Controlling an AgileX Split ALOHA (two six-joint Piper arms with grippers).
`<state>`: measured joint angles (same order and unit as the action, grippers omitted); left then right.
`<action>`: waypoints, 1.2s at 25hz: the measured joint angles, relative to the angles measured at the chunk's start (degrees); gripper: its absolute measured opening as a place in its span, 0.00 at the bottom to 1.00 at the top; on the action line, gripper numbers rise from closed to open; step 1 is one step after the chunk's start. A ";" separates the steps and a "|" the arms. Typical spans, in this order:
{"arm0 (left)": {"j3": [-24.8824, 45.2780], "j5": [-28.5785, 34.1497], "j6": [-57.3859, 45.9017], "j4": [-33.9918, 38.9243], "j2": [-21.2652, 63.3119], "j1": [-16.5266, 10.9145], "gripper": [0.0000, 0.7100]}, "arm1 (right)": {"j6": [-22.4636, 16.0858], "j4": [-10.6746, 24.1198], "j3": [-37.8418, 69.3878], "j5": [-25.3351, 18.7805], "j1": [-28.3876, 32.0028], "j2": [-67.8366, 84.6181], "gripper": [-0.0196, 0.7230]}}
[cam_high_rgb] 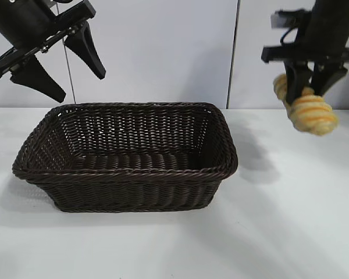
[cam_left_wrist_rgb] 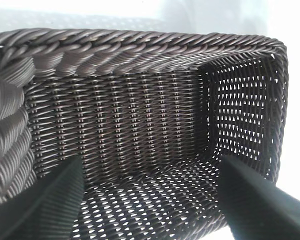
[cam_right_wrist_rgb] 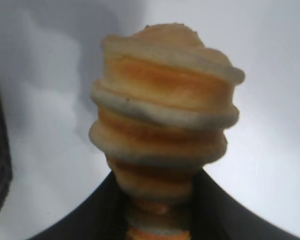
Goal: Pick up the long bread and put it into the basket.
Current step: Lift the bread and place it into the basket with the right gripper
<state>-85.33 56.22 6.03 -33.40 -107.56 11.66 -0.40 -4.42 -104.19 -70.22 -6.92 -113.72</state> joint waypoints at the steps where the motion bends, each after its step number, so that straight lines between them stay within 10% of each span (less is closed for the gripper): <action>1: 0.00 0.00 0.00 0.00 0.00 0.00 0.76 | 0.06 -0.52 0.00 -0.18 0.00 0.20 0.37; 15: 0.00 0.05 0.00 0.00 0.00 0.00 0.76 | 0.40 -1.83 -0.21 0.11 -15.39 0.32 0.37; 30: 0.00 0.81 0.00 0.05 0.00 0.00 0.76 | 0.70 -2.49 -0.21 10.44 -25.10 -4.23 0.37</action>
<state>-85.33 57.03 6.03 -33.35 -107.56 11.66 0.30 -6.91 -104.40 -59.78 -32.02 -117.95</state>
